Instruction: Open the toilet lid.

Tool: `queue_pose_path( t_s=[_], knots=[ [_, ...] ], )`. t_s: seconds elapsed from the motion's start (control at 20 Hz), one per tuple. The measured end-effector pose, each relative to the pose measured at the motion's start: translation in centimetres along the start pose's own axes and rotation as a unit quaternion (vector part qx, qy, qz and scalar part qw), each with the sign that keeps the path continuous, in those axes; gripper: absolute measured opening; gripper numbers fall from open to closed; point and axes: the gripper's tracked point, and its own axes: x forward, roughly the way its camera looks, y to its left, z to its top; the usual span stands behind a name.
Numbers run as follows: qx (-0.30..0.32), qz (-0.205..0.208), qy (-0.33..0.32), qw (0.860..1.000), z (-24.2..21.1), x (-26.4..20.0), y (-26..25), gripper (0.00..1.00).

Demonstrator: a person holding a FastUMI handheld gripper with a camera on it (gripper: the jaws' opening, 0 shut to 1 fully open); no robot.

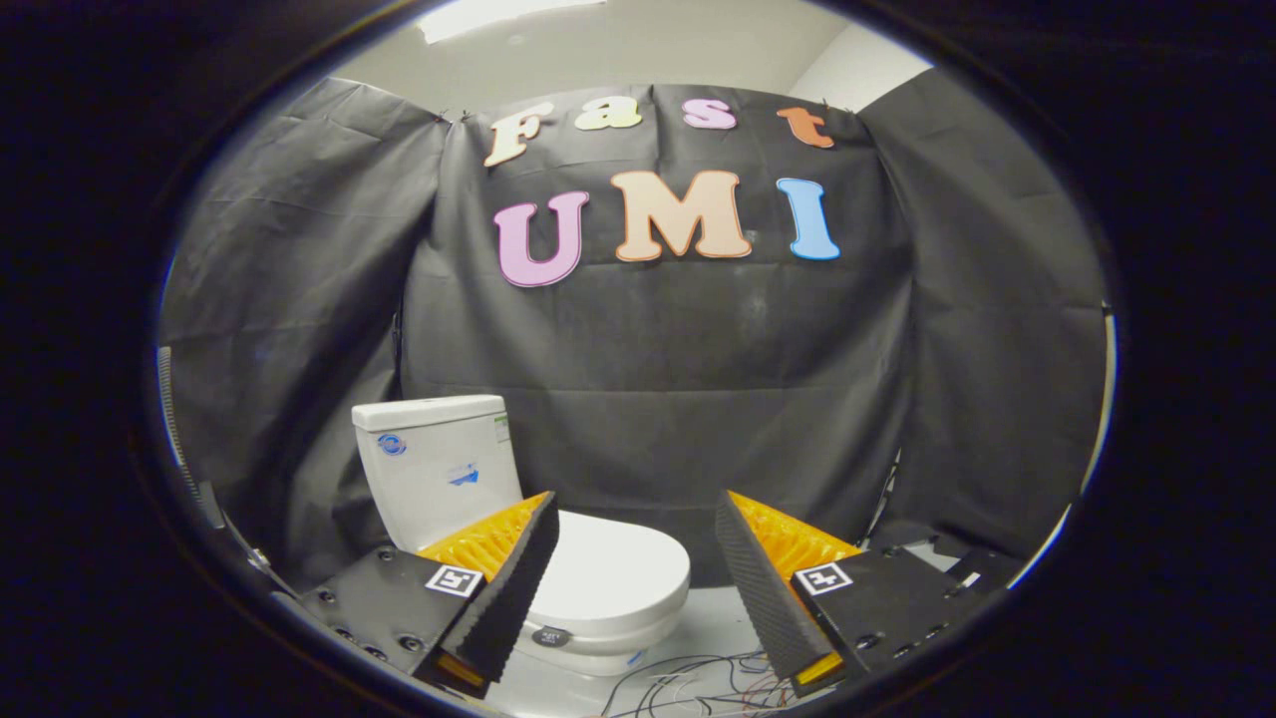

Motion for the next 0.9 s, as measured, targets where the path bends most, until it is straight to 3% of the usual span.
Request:
queue_pose_path(
  t_s=[0.9],
  knots=[
    [-0.007,0.008,-0.001,1.0,-0.1,6.0,1.1,0.98]
  ],
)
